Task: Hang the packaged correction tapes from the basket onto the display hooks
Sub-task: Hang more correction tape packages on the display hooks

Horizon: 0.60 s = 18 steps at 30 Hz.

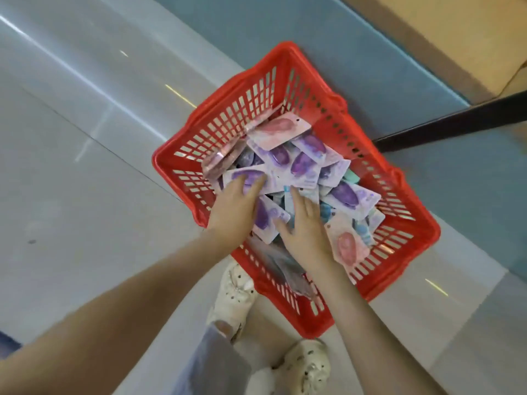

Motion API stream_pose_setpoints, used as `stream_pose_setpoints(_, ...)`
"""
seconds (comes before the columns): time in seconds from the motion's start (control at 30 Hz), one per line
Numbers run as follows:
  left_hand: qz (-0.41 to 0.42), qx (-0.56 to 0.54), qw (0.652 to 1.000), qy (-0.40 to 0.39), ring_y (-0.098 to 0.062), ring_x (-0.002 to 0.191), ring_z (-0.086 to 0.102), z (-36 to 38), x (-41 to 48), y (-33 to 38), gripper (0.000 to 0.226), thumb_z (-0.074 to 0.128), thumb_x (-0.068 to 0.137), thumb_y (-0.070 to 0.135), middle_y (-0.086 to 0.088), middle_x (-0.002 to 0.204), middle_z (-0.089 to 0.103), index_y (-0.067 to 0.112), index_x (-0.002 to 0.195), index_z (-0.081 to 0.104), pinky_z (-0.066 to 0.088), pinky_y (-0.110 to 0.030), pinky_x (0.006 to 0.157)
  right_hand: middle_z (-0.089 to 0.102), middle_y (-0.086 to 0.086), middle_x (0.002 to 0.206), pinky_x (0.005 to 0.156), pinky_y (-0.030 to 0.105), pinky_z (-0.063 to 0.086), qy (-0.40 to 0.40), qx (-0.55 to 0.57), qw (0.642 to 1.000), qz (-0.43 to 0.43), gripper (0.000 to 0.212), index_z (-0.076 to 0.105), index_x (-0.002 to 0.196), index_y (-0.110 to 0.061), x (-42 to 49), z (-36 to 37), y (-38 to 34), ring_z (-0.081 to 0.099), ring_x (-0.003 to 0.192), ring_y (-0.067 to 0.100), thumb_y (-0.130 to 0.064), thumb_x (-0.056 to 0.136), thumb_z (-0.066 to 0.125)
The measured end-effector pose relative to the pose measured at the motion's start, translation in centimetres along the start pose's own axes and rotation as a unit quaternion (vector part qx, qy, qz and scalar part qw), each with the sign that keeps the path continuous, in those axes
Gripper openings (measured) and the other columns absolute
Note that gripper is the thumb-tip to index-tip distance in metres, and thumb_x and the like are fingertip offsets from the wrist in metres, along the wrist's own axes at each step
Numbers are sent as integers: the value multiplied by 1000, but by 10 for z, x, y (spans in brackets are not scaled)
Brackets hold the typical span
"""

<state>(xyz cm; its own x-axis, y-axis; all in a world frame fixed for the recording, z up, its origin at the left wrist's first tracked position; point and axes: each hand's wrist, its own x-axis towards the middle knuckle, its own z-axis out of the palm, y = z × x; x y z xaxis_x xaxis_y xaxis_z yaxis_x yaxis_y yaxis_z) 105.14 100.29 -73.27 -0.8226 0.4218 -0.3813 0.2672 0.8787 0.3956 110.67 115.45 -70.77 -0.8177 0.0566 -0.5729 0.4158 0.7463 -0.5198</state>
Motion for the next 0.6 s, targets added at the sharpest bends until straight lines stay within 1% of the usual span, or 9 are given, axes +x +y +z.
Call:
stream_pose_setpoints(0.07, 28, 74, 995, -57, -44, 125, 44, 11, 22, -11, 63, 60, 87, 13, -26, 140, 41, 14, 145, 37, 36, -49, 102, 35, 3, 149, 108, 30, 16, -39, -69, 996, -43, 79, 25, 149, -15, 14, 19, -9, 27, 136, 22, -46, 87, 62)
stream_pose_setpoints(0.13, 53, 108, 990, -71, -42, 134, 34, 12, 35, -21, 65, 61, 88, 20, -23, 147, 34, 17, 145, 30, 27, -50, 109, 35, 1, 148, 108, 30, 13, -56, -125, 989, -59, 82, 27, 147, -15, 17, 34, -15, 27, 135, 22, -52, 83, 62)
stream_pose_setpoints(0.2, 37, 128, 981, -143, -40, 140, 21, 7, 41, -27, 60, 50, 96, 28, -19, 154, 17, 21, 148, 21, 20, -49, 113, 34, 2, 148, 110, 32, 13, -48, -131, 989, -50, 79, 25, 147, -15, 14, 39, -20, 27, 134, 23, -47, 85, 62)
stream_pose_setpoints(0.23, 40, 149, 972, -176, -39, 139, 22, 1, 43, -29, 57, 45, 98, 30, -18, 155, 16, 21, 149, 19, 22, -49, 112, 34, 3, 148, 110, 33, 15, -47, -117, 991, -40, 78, 24, 148, -16, 12, 39, -22, 27, 133, 25, -44, 85, 62)
stream_pose_setpoints(0.27, 52, 164, 967, -186, -38, 135, 29, -6, 43, -28, 54, 43, 99, 29, -18, 151, 22, 20, 147, 20, 29, -48, 108, 32, 4, 148, 110, 35, 17, -57, -102, 993, -22, 80, 21, 149, -18, 10, 37, -24, 26, 133, 26, -44, 85, 62)
stream_pose_setpoints(0.3, 61, 178, 965, -180, -37, 128, 38, -16, 42, -28, 52, 44, 99, 25, -18, 145, 32, 17, 145, 22, 36, -45, 102, 30, 5, 149, 110, 38, 19, -72, -96, 993, -3, 83, 17, 150, -20, 8, 33, -28, 26, 132, 28, -46, 85, 62)
stream_pose_setpoints(0.37, 47, 183, 966, -175, -37, 118, 47, -29, 35, -30, 51, 48, 94, 14, -19, 132, 43, 9, 140, 26, 40, -43, 94, 29, 6, 148, 109, 41, 22, -107, -125, 986, 32, 89, 10, 151, -23, 4, 21, -35, 25, 131, 30, -50, 84, 62)
stream_pose_setpoints(0.47, -12, 100, 980, -170, -39, 120, 46, -48, 18, -26, 56, 55, 90, 14, -22, 132, 42, 4, 139, 29, 38, -41, 96, 34, 9, 142, 106, 43, 25, -131, -194, 971, 40, 92, 6, 151, -23, -4, 0, -48, 26, 130, 30, -45, 83, 62)
stream_pose_setpoints(0.6, -12, 46, 993, -108, -40, 119, 42, -65, -4, -11, 60, 56, 92, 21, -23, 130, 41, 4, 144, 30, 34, -41, 97, 34, 12, 139, 98, 42, 40, -100, -190, 975, 57, 99, -2, 152, -30, -17, -23, -53, 28, 127, 31, -29, 81, 67)
